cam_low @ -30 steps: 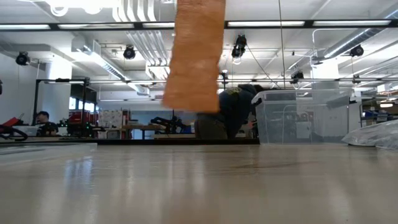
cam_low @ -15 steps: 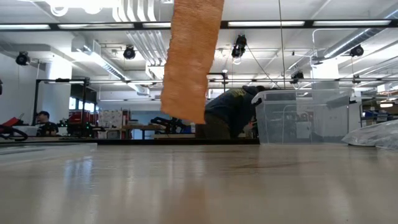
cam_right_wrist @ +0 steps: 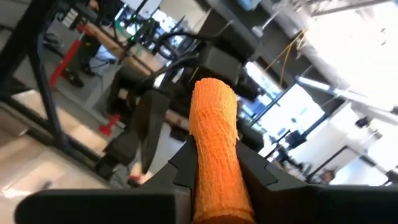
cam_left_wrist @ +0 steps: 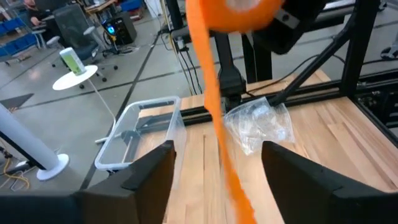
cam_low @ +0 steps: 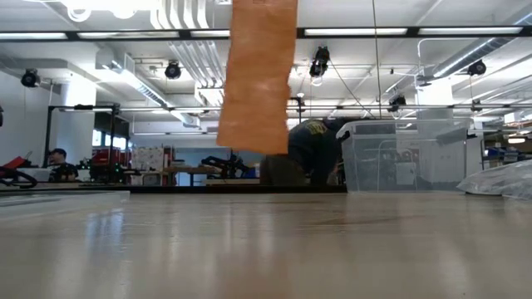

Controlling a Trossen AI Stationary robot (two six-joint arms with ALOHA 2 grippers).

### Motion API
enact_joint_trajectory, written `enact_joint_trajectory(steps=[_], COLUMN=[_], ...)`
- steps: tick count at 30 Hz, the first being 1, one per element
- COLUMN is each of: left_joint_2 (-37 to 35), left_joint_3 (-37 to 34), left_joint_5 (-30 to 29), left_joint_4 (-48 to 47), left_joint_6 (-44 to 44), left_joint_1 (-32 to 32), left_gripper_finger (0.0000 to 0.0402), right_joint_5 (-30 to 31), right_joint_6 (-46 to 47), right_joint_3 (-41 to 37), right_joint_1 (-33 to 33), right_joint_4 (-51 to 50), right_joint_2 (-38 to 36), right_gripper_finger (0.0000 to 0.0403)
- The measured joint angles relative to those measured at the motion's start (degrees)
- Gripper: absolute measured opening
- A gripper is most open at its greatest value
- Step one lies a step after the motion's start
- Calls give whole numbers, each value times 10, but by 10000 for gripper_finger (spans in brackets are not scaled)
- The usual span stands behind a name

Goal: Roll bandage
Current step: Roll the orange bandage

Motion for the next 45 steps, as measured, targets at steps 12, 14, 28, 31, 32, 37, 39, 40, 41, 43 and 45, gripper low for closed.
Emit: enact_joint_trajectory(steps=[12,14,28,31,32,37,39,40,41,43,45], left_joint_2=[-11,-13,-12,-12,-11,-11,-11,-12,-13,-16,-19], left_joint_3=[8,8,8,8,8,8,8,8,8,8,8], left_joint_5=[0,0,26,26,26,26,26,26,28,32,35], left_joint_4=[-2,-1,-2,-2,-1,-4,-6,-7,-9,-20,-32], left_joint_6=[2,1,-5,-10,-15,-24,-31,-32,-35,-39,-44], left_joint_1=[0,0,0,0,0,1,1,1,1,0,0], left_gripper_finger=[268,265,232,229,229,237,243,246,249,254,256], right_joint_5=[31,38,99,110,115,129,131,132,133,133,133], right_joint_6=[-70,-82,-198,-223,-230,-270,-285,-292,-300,-303,-302], right_joint_3=[0,0,0,0,0,0,0,0,0,0,0], right_joint_1=[0,3,8,9,9,9,9,10,10,13,17], right_joint_4=[40,52,106,109,116,119,118,118,117,117,110], right_joint_2=[39,45,89,90,93,99,100,100,100,100,97], right_gripper_finger=[52,53,52,55,55,51,53,54,56,57,55])
